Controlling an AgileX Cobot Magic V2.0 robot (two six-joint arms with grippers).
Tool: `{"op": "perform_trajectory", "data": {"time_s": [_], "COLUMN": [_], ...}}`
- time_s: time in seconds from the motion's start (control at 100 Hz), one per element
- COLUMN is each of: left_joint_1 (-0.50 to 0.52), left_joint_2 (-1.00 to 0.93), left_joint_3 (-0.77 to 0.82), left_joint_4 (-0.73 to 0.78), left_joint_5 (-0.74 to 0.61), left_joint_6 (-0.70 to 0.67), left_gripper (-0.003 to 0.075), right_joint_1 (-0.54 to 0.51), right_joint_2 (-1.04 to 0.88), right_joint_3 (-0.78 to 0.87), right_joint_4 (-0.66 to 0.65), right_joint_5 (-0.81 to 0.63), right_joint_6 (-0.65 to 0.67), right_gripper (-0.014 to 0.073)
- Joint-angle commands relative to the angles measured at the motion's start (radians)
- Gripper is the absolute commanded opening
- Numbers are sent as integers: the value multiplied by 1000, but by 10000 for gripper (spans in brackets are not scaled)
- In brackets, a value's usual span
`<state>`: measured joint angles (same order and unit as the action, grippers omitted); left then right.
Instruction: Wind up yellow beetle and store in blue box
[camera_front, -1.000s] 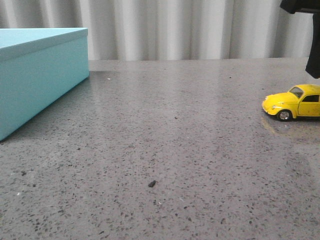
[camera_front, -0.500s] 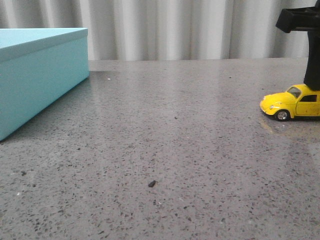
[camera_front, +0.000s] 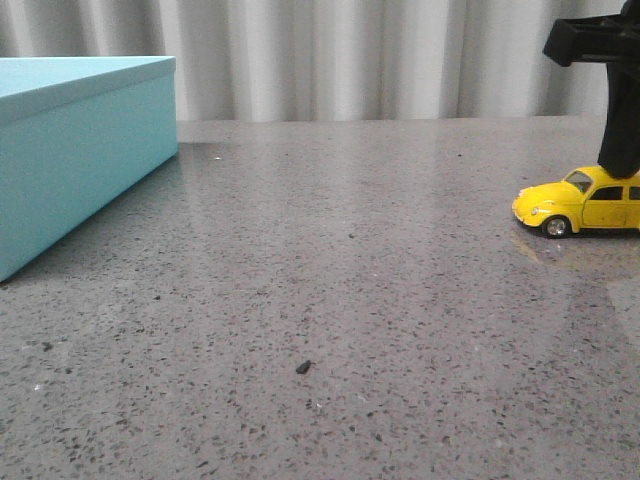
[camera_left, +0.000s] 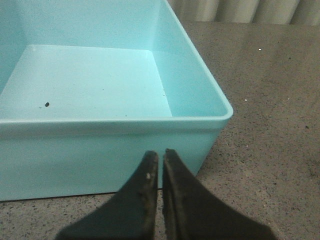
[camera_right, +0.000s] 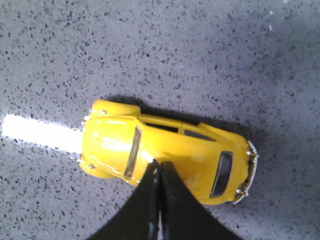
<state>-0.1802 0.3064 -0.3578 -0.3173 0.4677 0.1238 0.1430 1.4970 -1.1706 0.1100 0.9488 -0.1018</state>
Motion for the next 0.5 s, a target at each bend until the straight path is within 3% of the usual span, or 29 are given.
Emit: {"op": "perform_trajectory", "data": {"time_s": [0.0,0.27,0.49], "left_joint_1": [-3,-3,-3], "left_joint_2": [16,16,16], "left_joint_3": [-36,-36,-36], "left_joint_4": [-12,-12,-12], "left_joint_5": [-63,-63,-63], "left_joint_6": [2,2,2], "left_gripper": [-21,-21,-21], "right_joint_1": [1,-3,-76], "right_joint_2": [-5,-4,-4], "right_joint_3": [-19,-19,-19], "right_joint_4": [-8,-21,-52], "right_joint_5": [-28,-16,18], "right_joint_6": [-6,-6,2], "right_gripper": [-52,-52,-52]}}
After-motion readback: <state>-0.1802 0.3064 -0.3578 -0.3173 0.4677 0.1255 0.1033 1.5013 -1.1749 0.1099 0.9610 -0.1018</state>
